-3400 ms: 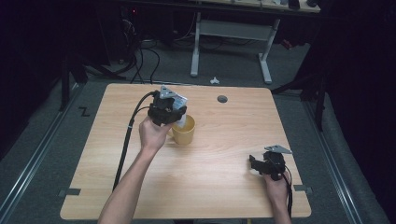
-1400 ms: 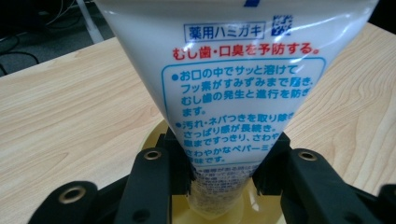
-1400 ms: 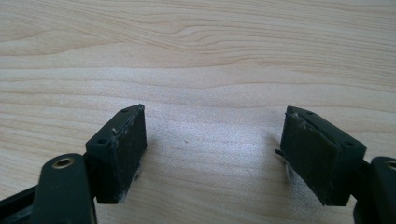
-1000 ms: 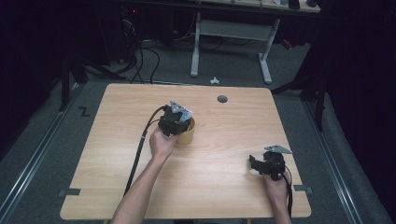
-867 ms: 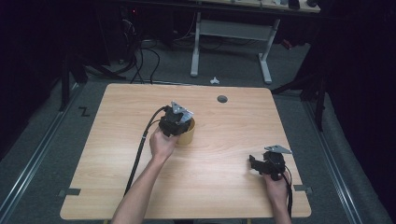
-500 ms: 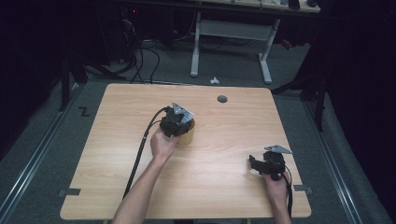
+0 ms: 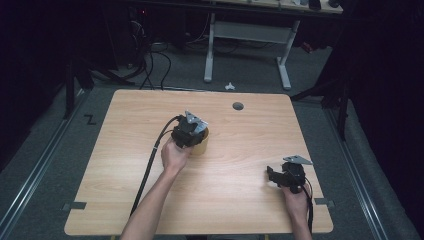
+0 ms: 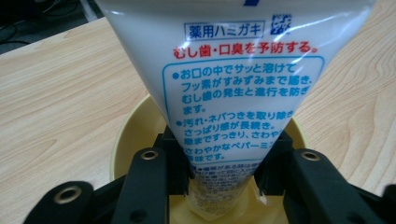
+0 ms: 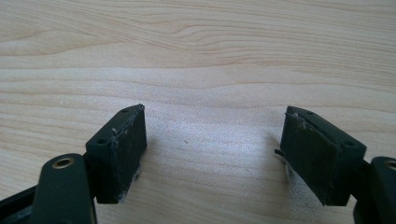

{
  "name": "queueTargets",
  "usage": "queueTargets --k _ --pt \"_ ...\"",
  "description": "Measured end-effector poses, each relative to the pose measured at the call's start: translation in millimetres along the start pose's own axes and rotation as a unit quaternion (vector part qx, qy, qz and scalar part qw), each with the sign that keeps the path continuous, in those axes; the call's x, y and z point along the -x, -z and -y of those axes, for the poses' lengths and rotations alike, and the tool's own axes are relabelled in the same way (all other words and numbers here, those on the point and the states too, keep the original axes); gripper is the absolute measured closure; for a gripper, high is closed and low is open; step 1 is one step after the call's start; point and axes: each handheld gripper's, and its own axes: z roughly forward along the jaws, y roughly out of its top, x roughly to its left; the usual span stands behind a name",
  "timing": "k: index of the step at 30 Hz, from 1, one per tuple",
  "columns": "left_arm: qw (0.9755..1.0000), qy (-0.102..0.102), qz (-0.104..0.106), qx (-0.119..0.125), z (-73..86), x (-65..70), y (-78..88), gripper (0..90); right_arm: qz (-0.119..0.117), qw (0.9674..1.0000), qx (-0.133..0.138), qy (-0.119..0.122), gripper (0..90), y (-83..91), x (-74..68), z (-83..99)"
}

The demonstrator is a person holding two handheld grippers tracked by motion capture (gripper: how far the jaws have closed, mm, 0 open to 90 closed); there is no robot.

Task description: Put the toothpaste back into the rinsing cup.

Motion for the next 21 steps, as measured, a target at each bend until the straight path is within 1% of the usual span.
queueTargets --k 3,6,13,19,21 --pt "1.0 0.001 -0.001 -0.005 2.8 -0.8 -1.8 62.7 0.0 1.0 0.0 0.0 22.9 0.0 0.0 0.0" --pt "1.0 0.007 0.001 -0.001 4.8 -3.0 -0.8 62.4 0.0 1.0 0.0 0.0 22.9 0.0 0.0 0.0" --pt "1.0 0.006 0.001 0.0 7.1 -2.7 0.5 61.4 0.0 1.0 0.0 0.0 22.9 0.0 0.0 0.0" --pt "1.0 -0.007 -0.004 -0.005 7.6 -1.0 2.3 59.4 -0.001 1.0 0.001 0.0 22.9 -0.2 0.0 0.0" --pt "1.0 -0.006 -0.004 -0.006 7.5 -1.2 2.5 58.6 0.0 1.0 0.0 0.0 22.9 0.0 0.0 0.0"
